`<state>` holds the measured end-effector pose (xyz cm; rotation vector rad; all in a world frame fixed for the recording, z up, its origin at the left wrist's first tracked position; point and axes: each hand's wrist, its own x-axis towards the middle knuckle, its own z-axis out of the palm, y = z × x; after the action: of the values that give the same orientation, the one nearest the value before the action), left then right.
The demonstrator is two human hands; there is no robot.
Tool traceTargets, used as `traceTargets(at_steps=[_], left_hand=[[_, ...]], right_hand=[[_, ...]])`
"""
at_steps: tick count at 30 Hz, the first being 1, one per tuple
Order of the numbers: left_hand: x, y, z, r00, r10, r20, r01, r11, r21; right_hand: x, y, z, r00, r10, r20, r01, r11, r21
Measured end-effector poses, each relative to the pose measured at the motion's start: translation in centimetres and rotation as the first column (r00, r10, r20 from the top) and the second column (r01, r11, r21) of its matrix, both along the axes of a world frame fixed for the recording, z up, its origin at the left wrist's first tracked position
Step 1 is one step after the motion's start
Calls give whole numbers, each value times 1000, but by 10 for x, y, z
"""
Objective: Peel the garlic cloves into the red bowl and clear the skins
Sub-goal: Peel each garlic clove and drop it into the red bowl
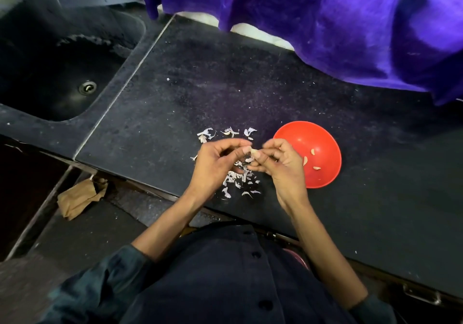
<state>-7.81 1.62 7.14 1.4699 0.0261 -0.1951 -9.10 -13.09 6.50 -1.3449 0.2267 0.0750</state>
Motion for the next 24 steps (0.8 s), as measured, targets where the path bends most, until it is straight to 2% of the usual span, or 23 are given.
traceTargets(at_steps=[5,9,15,21,24], left_hand=[[1,3,-4,996,-65,-65,60,995,-82],[2,4,-6,982,-121,-147,104,987,-122],[2,7,-6,963,-73,-258,1,964,-266],[2,8,-2,970,-20,-240,-50,959,-280],[2,9,-3,972,-8,-234,-60,958,-280]], right_hand=[[2,-1,-3,993,95,68,-84,984,-158],[0,-1,-6,990,103,94,-81,974,-210],[-1,-2,-8,984,102,143,-55,951,-305],[-1,1,-10,995,42,93,-14,959,-283],[-1,-1,-11,993,15,121,31,931,-364]])
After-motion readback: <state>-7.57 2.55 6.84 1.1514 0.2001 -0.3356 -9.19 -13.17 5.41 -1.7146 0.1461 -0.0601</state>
